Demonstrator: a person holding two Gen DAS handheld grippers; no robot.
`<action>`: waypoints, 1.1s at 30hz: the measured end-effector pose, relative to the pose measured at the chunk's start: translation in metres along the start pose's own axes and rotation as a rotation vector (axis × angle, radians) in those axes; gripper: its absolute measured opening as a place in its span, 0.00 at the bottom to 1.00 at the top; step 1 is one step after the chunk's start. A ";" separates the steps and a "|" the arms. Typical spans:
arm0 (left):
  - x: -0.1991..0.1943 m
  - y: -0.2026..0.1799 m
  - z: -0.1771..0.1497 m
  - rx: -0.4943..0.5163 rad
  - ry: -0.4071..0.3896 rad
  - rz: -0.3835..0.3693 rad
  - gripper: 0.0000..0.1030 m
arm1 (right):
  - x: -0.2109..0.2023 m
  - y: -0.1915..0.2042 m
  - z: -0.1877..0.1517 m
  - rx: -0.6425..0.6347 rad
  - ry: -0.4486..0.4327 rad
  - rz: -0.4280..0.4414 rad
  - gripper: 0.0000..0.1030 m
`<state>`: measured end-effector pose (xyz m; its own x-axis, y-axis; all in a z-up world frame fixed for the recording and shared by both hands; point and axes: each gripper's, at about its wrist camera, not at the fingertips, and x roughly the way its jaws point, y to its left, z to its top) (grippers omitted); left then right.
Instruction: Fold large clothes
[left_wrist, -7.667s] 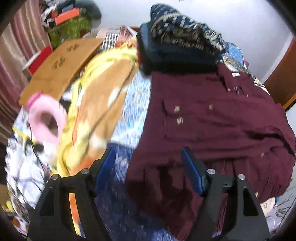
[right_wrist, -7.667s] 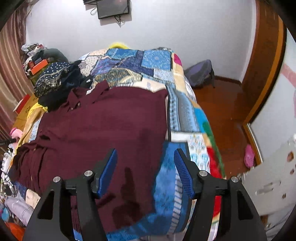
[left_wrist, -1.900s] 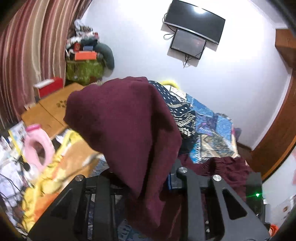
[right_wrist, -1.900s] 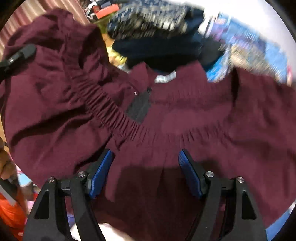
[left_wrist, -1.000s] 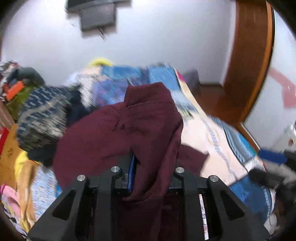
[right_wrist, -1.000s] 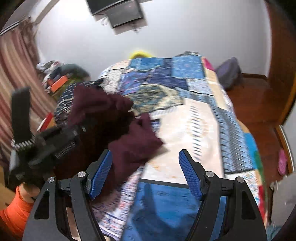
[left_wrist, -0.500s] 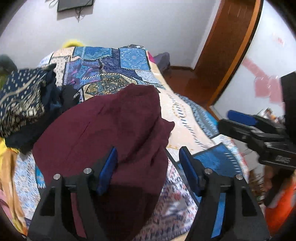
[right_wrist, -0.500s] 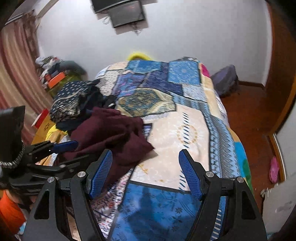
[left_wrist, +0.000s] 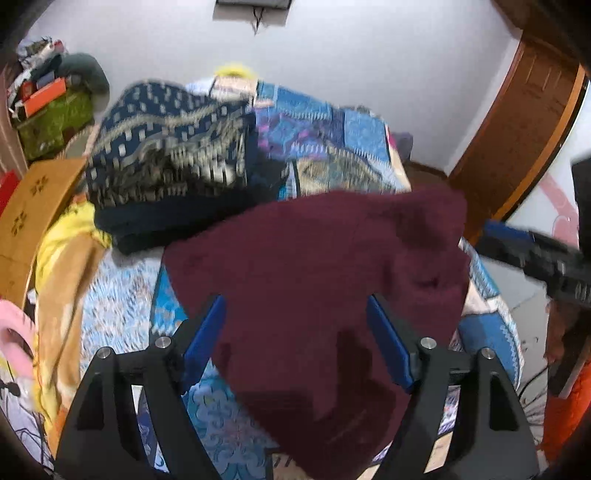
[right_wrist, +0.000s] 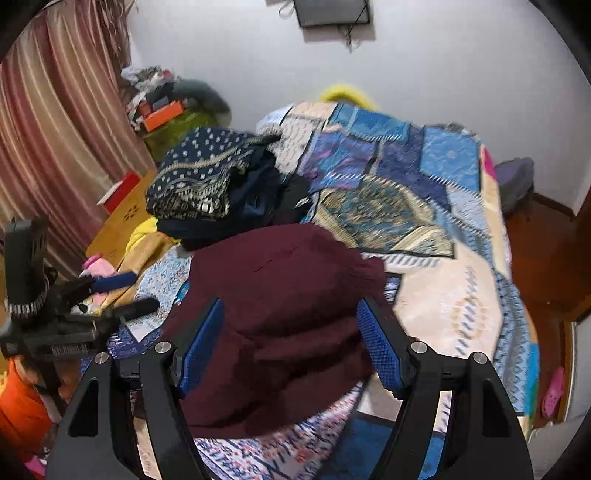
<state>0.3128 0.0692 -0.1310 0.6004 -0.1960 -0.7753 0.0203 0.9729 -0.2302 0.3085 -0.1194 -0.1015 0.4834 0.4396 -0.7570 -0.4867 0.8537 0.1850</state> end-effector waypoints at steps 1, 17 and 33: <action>0.006 -0.001 -0.007 0.009 0.019 0.001 0.75 | 0.006 0.000 0.001 0.001 0.016 -0.006 0.69; 0.041 -0.015 -0.063 0.125 0.116 0.029 0.87 | 0.015 -0.064 -0.040 0.148 0.145 -0.111 0.73; 0.035 -0.009 -0.061 0.090 0.087 0.041 0.87 | 0.020 -0.051 -0.042 0.101 0.161 -0.110 0.75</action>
<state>0.2851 0.0465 -0.1920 0.5304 -0.1619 -0.8321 0.0708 0.9866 -0.1469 0.3124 -0.1661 -0.1521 0.4031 0.2988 -0.8650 -0.3582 0.9213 0.1513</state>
